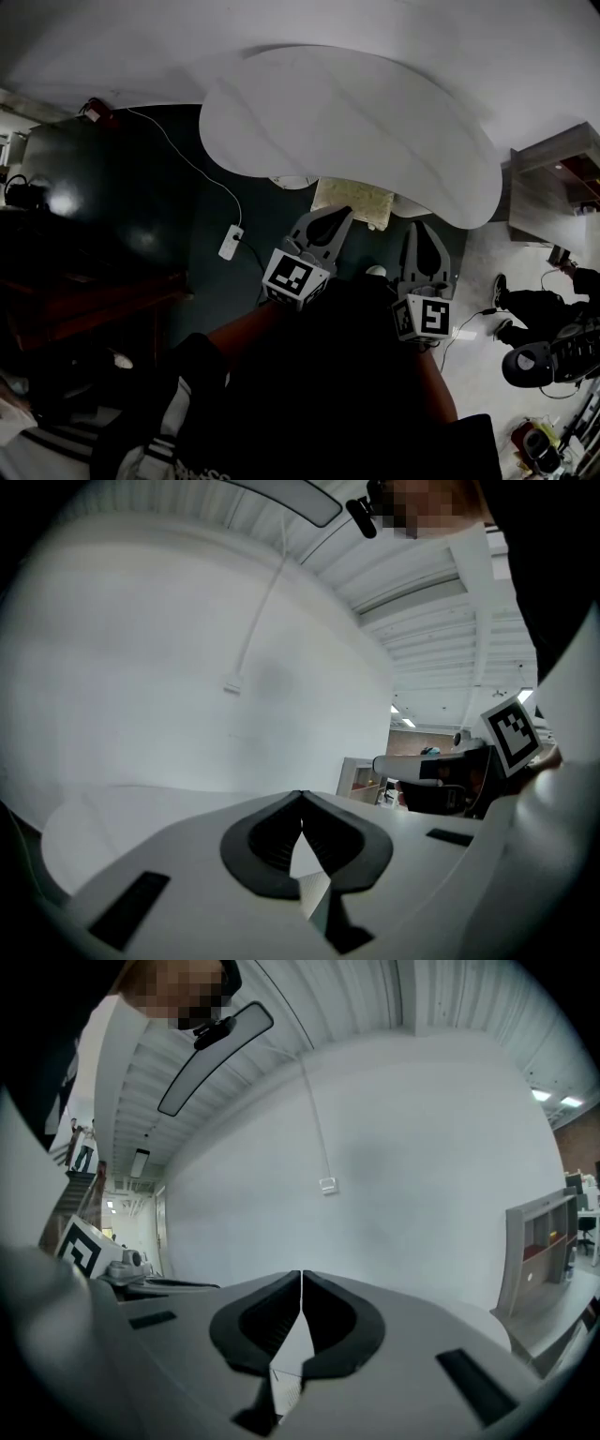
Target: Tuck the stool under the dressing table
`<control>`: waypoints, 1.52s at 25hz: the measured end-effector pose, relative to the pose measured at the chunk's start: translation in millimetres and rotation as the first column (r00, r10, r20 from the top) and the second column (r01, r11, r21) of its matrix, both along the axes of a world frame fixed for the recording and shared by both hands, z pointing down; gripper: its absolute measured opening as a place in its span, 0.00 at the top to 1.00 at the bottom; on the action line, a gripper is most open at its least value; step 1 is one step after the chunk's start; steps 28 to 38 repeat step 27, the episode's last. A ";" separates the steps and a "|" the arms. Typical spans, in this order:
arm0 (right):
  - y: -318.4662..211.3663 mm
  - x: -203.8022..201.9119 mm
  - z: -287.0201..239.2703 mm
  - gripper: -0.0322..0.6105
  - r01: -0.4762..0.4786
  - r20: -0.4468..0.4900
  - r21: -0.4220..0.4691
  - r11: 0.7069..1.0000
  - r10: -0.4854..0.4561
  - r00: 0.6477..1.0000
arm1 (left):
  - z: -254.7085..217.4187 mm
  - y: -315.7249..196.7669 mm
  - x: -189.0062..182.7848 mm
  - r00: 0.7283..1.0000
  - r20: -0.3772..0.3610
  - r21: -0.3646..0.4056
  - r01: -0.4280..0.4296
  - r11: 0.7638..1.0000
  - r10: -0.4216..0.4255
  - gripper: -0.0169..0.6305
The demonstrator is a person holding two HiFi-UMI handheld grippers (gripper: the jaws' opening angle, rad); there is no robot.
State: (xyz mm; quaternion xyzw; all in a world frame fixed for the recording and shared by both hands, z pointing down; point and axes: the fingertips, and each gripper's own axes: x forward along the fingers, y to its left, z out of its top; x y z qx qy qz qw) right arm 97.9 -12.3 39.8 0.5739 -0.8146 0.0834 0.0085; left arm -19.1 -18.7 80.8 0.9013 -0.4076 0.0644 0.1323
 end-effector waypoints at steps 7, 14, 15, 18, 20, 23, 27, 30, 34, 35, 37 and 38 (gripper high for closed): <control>-2.6 -18.3 -4.5 0.89 0.038 0.014 0.011 0.999 -0.038 0.999 | -8.4 -4.2 -3.1 1.000 -0.005 0.057 0.019 0.998 -0.019 0.95; -2.5 -20.7 -6.1 0.89 0.049 -0.069 0.012 0.999 -0.048 0.997 | -15.3 -7.0 3.3 0.999 -0.038 0.086 0.011 0.996 -0.008 0.95; -3.0 -20.5 -7.0 0.89 0.043 -0.061 0.013 0.999 -0.042 0.997 | -15.6 -7.3 4.8 0.999 -0.038 0.087 0.005 0.996 -0.002 0.95; -2.7 -18.0 -7.3 0.89 0.023 -0.046 0.018 1.000 -0.022 0.999 | -16.4 -7.4 8.3 0.999 -0.041 0.094 -0.012 0.996 0.016 0.95; -2.3 -16.6 -7.6 0.89 0.016 -0.054 0.026 1.000 -0.014 0.998 | -16.5 -7.3 9.0 0.999 -0.040 0.098 -0.022 0.995 0.026 0.95; -1.6 -15.1 -9.8 0.89 0.008 -0.056 0.030 1.000 -0.006 0.998 | -16.6 -5.8 8.7 0.999 -0.024 0.105 -0.032 0.994 0.035 0.95; -0.2 -11.8 -7.7 0.89 0.006 -0.066 0.026 1.000 -0.004 0.998 | -18.3 -4.8 9.8 0.999 -0.025 0.105 -0.036 0.994 0.038 0.95; -0.2 -11.8 -7.7 0.89 0.006 -0.066 0.026 1.000 -0.004 0.998 | -18.3 -4.8 9.8 0.999 -0.025 0.105 -0.036 0.994 0.038 0.95; -0.2 -11.8 -7.7 0.89 0.006 -0.066 0.026 1.000 -0.004 0.998 | -18.3 -4.8 9.8 0.999 -0.025 0.105 -0.036 0.994 0.038 0.95; -0.2 -11.8 -7.7 0.89 0.006 -0.066 0.026 1.000 -0.004 0.998 | -18.3 -4.8 9.8 0.999 -0.025 0.105 -0.036 0.994 0.038 0.95; -0.2 -11.8 -7.7 0.89 0.006 -0.066 0.026 1.000 -0.004 0.998 | -18.3 -4.8 9.8 0.999 -0.025 0.105 -0.036 0.994 0.038 0.95; -0.2 -11.8 -7.7 0.89 0.006 -0.066 0.026 1.000 -0.004 0.998 | -18.3 -4.8 9.8 0.999 -0.025 0.105 -0.036 0.994 0.038 0.95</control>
